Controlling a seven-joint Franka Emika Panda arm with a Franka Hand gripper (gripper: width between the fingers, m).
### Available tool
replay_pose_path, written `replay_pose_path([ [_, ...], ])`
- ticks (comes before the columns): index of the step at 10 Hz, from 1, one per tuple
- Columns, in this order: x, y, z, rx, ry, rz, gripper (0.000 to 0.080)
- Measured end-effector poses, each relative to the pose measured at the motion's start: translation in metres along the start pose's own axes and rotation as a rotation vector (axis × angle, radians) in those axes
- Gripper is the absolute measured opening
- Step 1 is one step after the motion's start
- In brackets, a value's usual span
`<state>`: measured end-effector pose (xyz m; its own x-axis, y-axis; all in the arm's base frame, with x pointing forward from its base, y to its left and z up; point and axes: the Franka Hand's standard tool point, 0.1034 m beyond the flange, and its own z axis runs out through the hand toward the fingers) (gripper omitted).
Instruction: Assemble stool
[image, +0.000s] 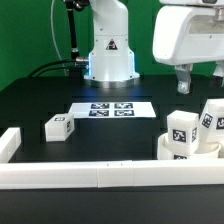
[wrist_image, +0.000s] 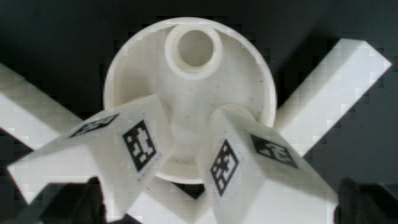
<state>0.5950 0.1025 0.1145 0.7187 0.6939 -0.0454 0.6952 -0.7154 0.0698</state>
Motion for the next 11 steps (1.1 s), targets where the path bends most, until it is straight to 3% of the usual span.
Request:
replay_pose_path([
  [1,0.000,0.000,0.001,-0.003,-0.004,-0.057,0.0650],
  [4,0.014,-0.014,0.006,-0.069,-0.042,-0.388,0.0650],
  [8,0.009,-0.007,0.006,-0.076,-0.055,-0.591,0.0650],
  [11,0.016,-0.019,0.023,-0.072,-0.081,-0.742,0.0650],
])
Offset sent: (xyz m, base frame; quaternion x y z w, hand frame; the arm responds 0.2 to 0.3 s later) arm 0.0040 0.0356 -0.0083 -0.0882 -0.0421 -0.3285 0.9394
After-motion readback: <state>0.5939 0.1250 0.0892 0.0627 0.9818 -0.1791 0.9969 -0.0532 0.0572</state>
